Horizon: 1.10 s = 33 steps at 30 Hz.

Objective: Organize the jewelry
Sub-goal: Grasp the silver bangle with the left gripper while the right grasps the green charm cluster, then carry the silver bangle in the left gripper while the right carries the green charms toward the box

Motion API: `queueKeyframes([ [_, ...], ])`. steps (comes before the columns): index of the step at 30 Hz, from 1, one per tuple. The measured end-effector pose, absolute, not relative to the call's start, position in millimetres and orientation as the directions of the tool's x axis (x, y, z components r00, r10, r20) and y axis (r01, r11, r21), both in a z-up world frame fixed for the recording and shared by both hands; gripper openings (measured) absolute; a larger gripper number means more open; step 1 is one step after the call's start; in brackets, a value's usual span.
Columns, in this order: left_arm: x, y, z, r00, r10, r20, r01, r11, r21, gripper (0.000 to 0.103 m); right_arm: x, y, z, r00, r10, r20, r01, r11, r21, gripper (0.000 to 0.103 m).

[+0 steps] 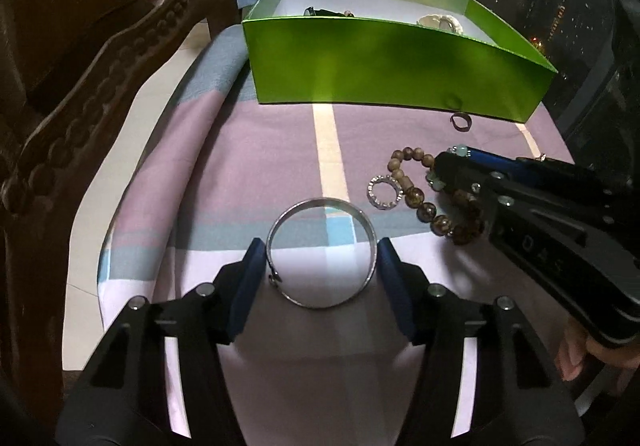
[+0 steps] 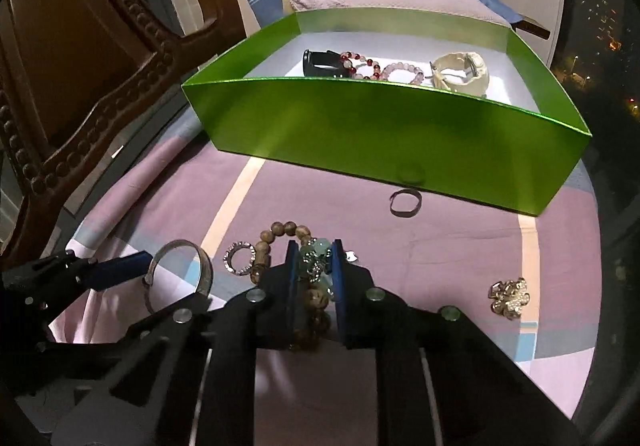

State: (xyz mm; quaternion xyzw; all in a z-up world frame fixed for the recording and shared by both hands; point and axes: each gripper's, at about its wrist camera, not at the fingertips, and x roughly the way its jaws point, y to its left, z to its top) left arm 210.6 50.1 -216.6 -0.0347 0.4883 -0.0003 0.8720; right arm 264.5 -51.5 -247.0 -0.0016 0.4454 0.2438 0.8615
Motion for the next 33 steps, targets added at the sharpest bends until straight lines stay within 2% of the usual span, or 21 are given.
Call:
queueKeyframes([
  [6, 186.0, 54.6, -184.1, 0.600, -0.049, -0.799, -0.028, 0.996, -0.082, 0.057, 246.7, -70.8, -218.3, 0.525, 0.449, -0.723, -0.408, 0.878, 0.250, 0.007],
  [18, 86.5, 41.9, -72.5, 0.766, -0.054, -0.640, 0.015, 0.998, -0.066, 0.057, 116.8, -168.8, -97.1, 0.683, 0.496, -0.536, -0.378, 0.868, 0.322, 0.007],
  [24, 31.9, 25.6, -38.0, 0.800, -0.070, -0.596, 0.043, 0.997, -0.059, 0.057, 56.4, -191.3, -74.0, 0.737, 0.463, -0.493, -0.353, 0.885, 0.303, 0.007],
  [33, 2.0, 12.2, -31.1, 0.805, -0.078, -0.588, 0.053, 0.997, -0.059, 0.057, 22.2, -193.4, -63.9, 0.758, 0.447, -0.475, -0.356, 0.894, 0.274, 0.007],
])
